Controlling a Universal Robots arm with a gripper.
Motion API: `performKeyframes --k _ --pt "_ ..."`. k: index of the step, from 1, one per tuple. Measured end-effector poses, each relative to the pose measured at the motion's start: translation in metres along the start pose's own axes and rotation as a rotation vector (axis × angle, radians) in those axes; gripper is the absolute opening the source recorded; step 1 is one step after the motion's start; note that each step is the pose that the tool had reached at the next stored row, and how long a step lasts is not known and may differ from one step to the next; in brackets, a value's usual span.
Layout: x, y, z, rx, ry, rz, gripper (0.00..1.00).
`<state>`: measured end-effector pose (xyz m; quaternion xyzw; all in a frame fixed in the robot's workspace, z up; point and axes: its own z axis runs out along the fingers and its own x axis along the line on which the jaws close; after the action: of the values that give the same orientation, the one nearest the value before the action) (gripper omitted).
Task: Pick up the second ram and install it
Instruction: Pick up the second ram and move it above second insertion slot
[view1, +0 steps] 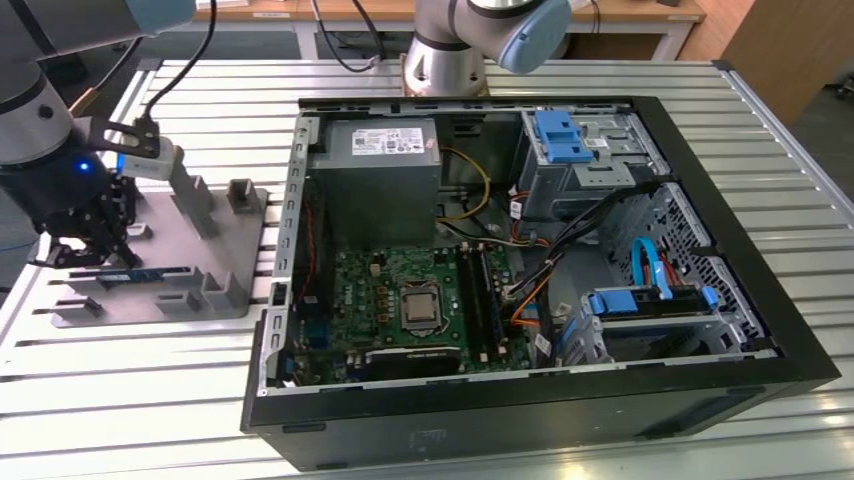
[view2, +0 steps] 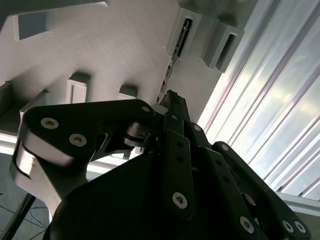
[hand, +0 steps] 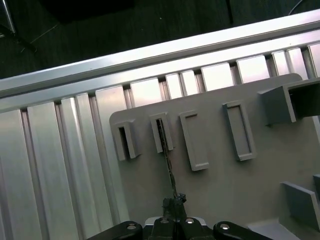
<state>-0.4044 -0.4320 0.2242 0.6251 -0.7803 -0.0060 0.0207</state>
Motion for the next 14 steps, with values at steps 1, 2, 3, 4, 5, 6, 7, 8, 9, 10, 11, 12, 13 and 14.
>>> performKeyframes --k 1,2,3,4,5,6,7,8,9,10,11,12,13,14 --pt "0.0 0.0 0.0 0.0001 0.0003 -0.007 0.1" --pt "0.0 0.0 0.0 0.0004 0.0005 -0.013 0.1" --pt "0.0 0.0 0.0 0.0005 0.0007 -0.02 0.1" --pt "0.0 0.0 0.0 0.0007 0.0009 -0.026 0.1" --pt "0.0 0.0 0.0 0.0008 0.0011 -0.033 0.1" --pt "0.0 0.0 0.0 0.001 0.0014 -0.039 0.1" --pt "0.0 0.0 0.0 0.0012 0.0016 -0.046 0.1" --pt "0.0 0.0 0.0 0.0014 0.0019 -0.053 0.1" --pt "0.0 0.0 0.0 0.0015 0.0021 -0.059 0.1" --pt "0.0 0.0 0.0 0.0017 0.0023 -0.065 0.1" --pt "0.0 0.0 0.0 0.0018 0.0025 -0.072 0.1" --pt "0.0 0.0 0.0 0.0019 0.0027 -0.078 0.1" --pt "0.0 0.0 0.0 0.0021 0.003 -0.084 0.1" --pt "0.0 0.0 0.0 0.0023 0.0031 -0.09 0.1"
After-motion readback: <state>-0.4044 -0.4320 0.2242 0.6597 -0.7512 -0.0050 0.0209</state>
